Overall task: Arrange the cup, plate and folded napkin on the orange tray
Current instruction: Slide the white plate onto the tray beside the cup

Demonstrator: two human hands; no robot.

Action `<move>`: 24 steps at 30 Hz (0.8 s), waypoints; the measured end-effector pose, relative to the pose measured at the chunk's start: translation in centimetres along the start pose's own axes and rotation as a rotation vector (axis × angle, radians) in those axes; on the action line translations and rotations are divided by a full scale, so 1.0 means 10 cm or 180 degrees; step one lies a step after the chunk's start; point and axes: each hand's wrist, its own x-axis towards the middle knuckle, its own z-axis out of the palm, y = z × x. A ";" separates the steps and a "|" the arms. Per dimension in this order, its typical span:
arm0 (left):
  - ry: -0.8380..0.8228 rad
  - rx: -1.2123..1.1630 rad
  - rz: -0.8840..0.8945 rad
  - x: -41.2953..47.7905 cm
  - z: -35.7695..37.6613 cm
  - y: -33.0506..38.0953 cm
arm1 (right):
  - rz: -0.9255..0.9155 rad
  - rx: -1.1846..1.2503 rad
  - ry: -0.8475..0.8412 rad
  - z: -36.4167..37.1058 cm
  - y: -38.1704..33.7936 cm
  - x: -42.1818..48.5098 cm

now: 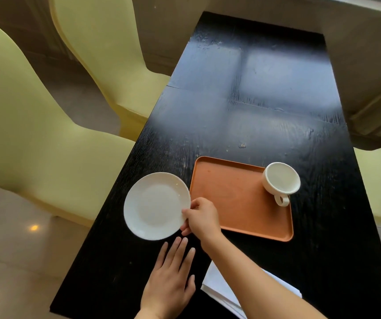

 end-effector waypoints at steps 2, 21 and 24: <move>0.0069 0.0029 0.0046 -0.01 0.01 0.00 | 0.0056 0.0310 0.0129 -0.21 0.02 0.00; 0.0462 -0.0007 0.0199 0.01 0.06 -0.03 | 0.0526 0.0629 0.1105 -1.03 0.25 0.66; 0.0504 -0.0035 0.0208 0.01 0.07 -0.03 | 0.0369 0.0445 0.1199 -1.03 0.24 0.61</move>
